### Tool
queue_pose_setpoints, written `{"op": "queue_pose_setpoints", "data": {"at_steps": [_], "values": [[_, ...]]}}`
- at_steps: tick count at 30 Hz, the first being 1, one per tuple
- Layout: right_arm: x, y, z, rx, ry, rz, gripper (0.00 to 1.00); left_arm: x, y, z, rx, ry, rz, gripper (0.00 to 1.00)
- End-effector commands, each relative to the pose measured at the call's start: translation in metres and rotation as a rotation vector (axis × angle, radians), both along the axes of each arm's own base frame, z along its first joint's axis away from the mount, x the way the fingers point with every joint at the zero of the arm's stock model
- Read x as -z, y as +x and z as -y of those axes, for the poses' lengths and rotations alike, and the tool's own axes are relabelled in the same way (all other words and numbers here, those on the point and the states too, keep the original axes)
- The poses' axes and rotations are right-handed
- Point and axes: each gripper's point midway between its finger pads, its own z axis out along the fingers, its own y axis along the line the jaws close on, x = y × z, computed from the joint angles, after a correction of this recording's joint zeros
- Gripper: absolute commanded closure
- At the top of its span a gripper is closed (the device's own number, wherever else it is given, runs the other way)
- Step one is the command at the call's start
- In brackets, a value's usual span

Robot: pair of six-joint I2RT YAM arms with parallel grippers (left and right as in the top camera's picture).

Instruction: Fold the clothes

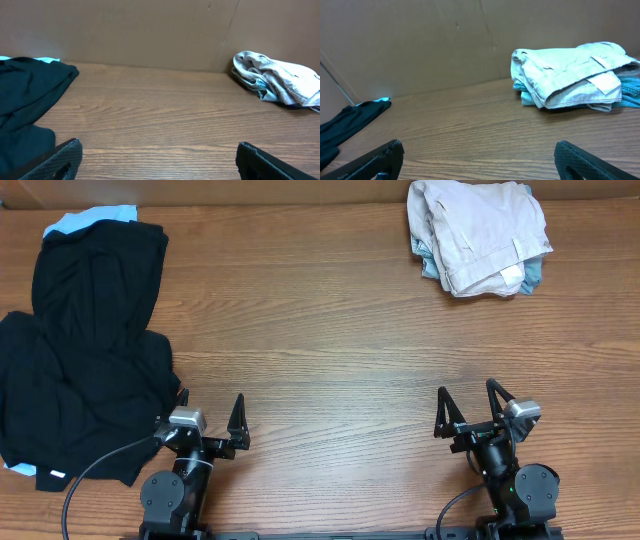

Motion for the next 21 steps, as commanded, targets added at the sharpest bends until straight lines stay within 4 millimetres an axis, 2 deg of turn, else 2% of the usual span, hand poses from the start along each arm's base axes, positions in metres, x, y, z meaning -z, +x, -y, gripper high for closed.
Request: {"op": "queue_pose_setpoints", "data": {"at_steps": [1, 21], "values": [[0.0017, 0.0022, 0.0115, 0.069, 0.000, 0.001, 0.00, -0.0001, 0.0001, -0.0011, -0.003, -0.001, 0.008, 0.00], [-0.0006, 0.0022, 0.0116, 0.069, 0.001, 0.011, 0.00, -0.0001, 0.0001, -0.0012, -0.003, -0.001, 0.008, 0.00]]}}
